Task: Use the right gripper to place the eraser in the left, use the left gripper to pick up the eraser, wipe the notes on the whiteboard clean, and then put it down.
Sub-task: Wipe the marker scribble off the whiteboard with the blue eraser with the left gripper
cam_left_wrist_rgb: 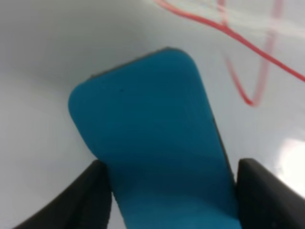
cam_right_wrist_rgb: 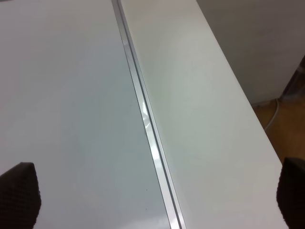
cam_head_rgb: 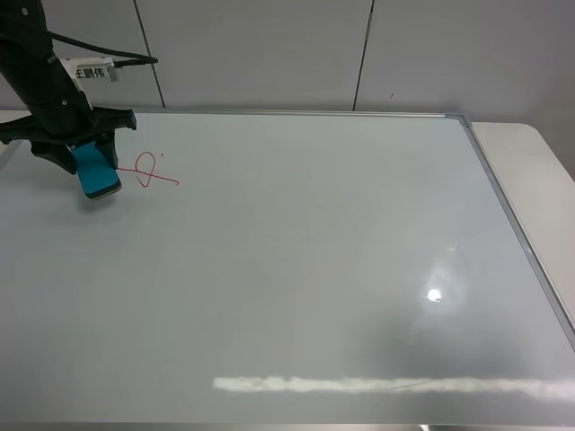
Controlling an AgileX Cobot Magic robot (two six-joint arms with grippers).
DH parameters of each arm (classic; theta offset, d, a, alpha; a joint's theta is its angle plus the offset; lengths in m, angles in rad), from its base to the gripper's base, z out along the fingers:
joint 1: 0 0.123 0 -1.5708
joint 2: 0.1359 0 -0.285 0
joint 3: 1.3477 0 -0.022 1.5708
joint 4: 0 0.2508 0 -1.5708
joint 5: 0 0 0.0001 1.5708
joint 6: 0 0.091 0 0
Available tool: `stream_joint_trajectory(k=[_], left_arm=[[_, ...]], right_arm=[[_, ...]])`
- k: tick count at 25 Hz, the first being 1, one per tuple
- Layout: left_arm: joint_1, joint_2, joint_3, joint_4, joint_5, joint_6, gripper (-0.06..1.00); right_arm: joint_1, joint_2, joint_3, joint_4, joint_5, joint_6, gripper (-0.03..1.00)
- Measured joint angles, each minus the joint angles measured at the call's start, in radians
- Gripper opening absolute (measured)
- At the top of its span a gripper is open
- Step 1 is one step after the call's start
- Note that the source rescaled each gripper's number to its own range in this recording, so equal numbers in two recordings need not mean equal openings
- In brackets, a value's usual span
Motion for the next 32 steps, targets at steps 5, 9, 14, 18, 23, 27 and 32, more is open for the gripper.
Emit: stream_joint_trajectory(k=[5,9,14,18,23,27,32], left_arm=[[0.006,0.075,-0.064,0.032,0.002,0.012,0.02],[0.011,0.125,-0.091,0.034,-0.012,0.017,0.02],[0.028,0.165,-0.092,0.032,-0.048,0.024,0.02],[0.044,0.192,-0.096,0.028,-0.065,0.028,0.02],[0.037,0.201,-0.104,0.025,-0.063,0.044,0.02],[-0.009,0.203,-0.106,0.029,-0.074,0.058,0.01],[-0.108,0.209,-0.107,0.024,-0.077,0.062,0.01]], right_arm=[[0.000,0.000,0.000,0.000,0.000,0.000,1.00],[0.000,0.000,0.000,0.000,0.000,0.000,1.00],[0.000,0.000,0.000,0.000,0.000,0.000,1.00],[0.000,0.000,0.000,0.000,0.000,0.000,1.00],[0.000,0.000,0.000,0.000,0.000,0.000,1.00],[0.000,0.000,0.000,0.000,0.000,0.000,1.00],[0.000,0.000,0.000,0.000,0.000,0.001,1.00]])
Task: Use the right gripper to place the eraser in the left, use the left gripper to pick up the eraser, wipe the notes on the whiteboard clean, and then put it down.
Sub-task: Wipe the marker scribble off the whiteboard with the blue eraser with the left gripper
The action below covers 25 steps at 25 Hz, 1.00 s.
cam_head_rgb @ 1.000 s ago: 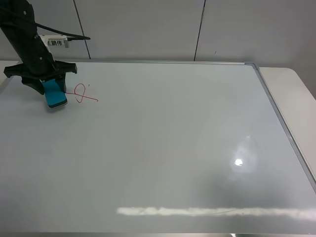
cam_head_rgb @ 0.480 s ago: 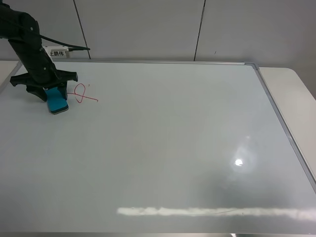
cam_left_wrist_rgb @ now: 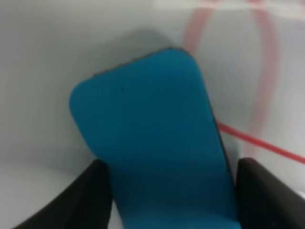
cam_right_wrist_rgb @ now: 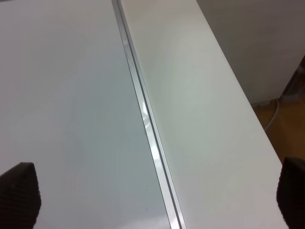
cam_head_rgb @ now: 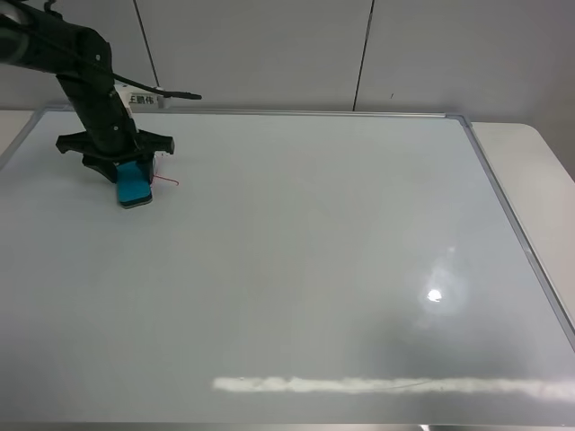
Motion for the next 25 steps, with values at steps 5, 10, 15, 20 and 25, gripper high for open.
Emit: stream_joint_trajectory(k=[5,10,15,20,25], left_arm=[[-0.136,0.002,0.000,-0.005,0.022,0.002,0.01],[-0.216,0.003,0.000,-0.056,0.040,0.026,0.01],[-0.205,0.013,-0.040,-0.076,0.088,0.038,0.01],[-0.108,0.031,-0.107,-0.084,0.127,0.058,0.01],[0.052,0.078,-0.170,-0.084,0.128,0.092,0.01]], right_arm=[[0.000,0.000,0.000,0.000,0.000,0.000,1.00],[0.000,0.000,0.000,0.000,0.000,0.000,1.00],[0.000,0.000,0.000,0.000,0.000,0.000,1.00],[0.000,0.000,0.000,0.000,0.000,0.000,1.00],[0.000,0.000,0.000,0.000,0.000,0.000,1.00]])
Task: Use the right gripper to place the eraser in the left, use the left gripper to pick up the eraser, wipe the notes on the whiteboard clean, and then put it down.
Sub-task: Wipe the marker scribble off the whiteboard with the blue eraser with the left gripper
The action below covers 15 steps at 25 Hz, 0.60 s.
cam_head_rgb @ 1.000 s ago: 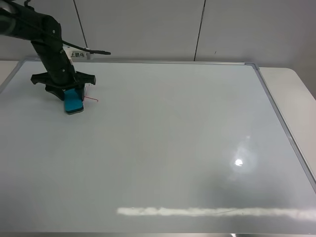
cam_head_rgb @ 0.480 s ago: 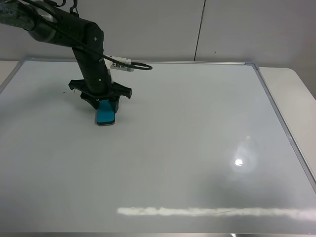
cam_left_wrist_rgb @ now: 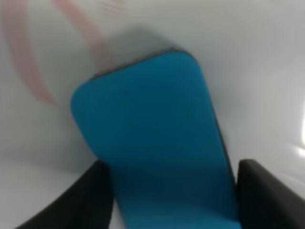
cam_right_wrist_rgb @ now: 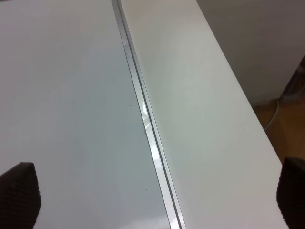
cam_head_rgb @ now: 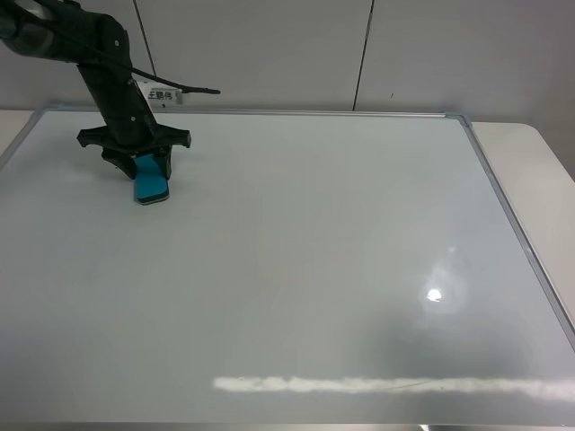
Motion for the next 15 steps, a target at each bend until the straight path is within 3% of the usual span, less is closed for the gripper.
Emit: stream_joint_trajectory(k=[8,15], left_arm=[[0.199,0.019,-0.027,0.011,-0.023,0.044,0.01],[0.194,0.020,-0.030,0.030,-0.021,0.044,0.01]], right_arm=[[0.000,0.000,0.000,0.000,0.000,0.000,1.00],[0.000,0.000,0.000,0.000,0.000,0.000,1.00]])
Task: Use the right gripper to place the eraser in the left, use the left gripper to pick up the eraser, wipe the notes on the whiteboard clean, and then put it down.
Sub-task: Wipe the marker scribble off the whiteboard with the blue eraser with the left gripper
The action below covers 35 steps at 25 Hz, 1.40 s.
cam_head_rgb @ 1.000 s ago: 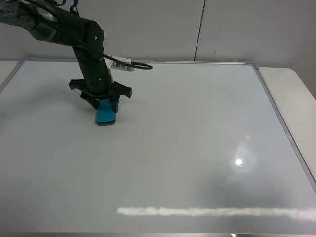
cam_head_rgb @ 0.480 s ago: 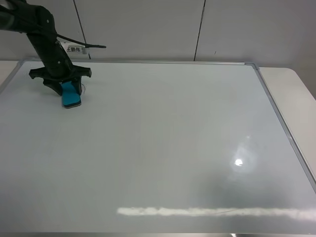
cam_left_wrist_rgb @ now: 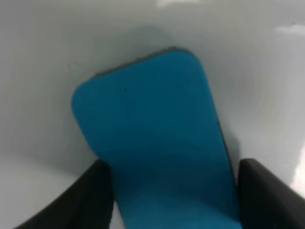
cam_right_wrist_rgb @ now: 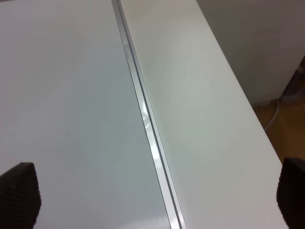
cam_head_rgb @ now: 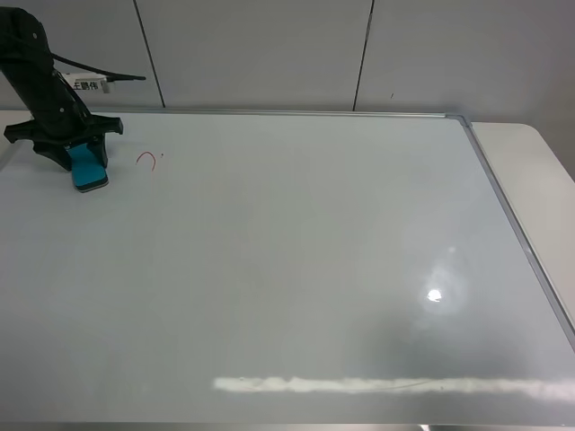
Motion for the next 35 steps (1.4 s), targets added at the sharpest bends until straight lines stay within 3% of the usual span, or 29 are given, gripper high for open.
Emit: stream_joint_trajectory(k=[3,12,15,21,27,35], left_arm=[[-0.042,0.015,-0.039,0.001,0.035,0.000,0.01],[-0.209,0.201,-0.395,0.009,0.286,0.000,0.01],[-0.267,0.237,-0.462,0.012,0.303,0.001,0.01],[-0.343,0.245,-0.474,0.011,0.291,0.012,0.01],[-0.310,0.245,-0.475,-0.021,0.299,0.041,0.00],[-0.102,0.243,-0.480,-0.022,0.333,0.052,0.00]], right_arm=[[0.000,0.000,0.000,0.000,0.000,0.000,1.00],[0.000,0.000,0.000,0.000,0.000,0.000,1.00],[0.000,0.000,0.000,0.000,0.000,0.000,1.00],[0.000,0.000,0.000,0.000,0.000,0.000,1.00],[0.000,0.000,0.000,0.000,0.000,0.000,1.00],[0.000,0.000,0.000,0.000,0.000,0.000,1.00]])
